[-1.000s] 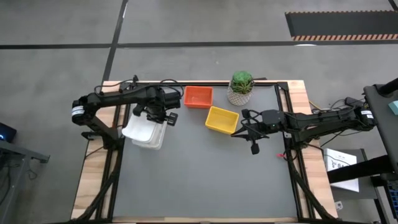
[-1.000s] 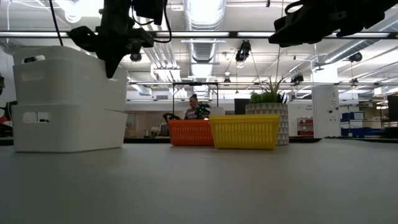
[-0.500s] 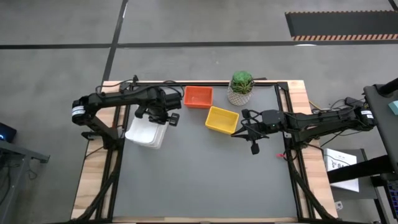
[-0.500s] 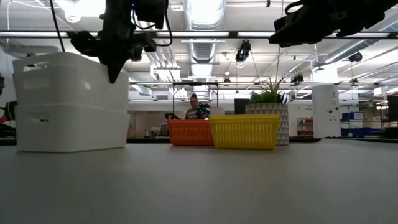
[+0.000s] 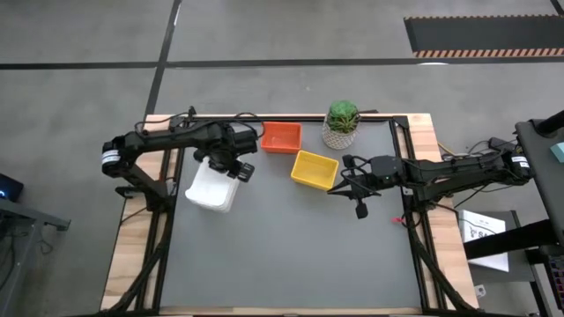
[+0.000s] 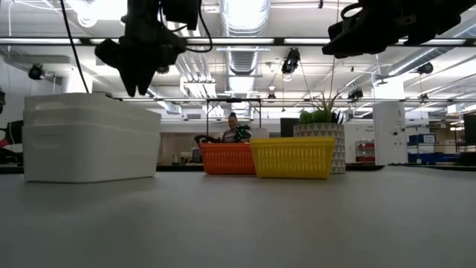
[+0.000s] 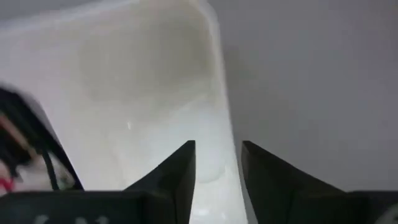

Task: Stack baskets by color
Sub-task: Return to Home Position

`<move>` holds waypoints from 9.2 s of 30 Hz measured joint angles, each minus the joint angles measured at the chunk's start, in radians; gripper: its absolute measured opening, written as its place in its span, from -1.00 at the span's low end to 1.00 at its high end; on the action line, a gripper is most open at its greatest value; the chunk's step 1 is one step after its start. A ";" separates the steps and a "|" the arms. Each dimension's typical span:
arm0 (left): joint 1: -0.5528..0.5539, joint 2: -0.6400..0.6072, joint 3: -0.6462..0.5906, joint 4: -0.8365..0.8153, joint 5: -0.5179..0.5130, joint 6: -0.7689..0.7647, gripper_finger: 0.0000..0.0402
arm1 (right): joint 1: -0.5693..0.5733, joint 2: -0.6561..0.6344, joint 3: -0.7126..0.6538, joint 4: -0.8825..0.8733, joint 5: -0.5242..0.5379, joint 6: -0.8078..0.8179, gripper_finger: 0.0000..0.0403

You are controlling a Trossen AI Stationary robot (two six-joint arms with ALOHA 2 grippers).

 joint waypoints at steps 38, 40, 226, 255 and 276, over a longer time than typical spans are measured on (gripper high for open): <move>-0.269 -0.988 -1.098 1.425 0.131 0.977 -1.00 | -0.127 -0.312 -0.370 0.283 -0.037 -0.044 -0.96; -0.269 -1.024 -1.126 1.431 0.139 0.976 -1.00 | -0.127 -0.367 -0.394 0.284 -0.038 -0.036 -0.96; -0.269 -1.331 -1.395 1.435 0.118 1.075 -1.00 | -0.126 -0.824 -0.553 0.087 -0.054 0.035 -0.96; -0.269 -1.331 -1.395 1.435 0.119 1.075 -1.00 | -0.126 -0.824 -0.553 0.087 -0.054 0.035 -0.96; -0.269 -1.331 -1.395 1.435 0.119 1.074 -1.00 | -0.126 -0.824 -0.553 0.087 -0.054 0.035 -0.96</move>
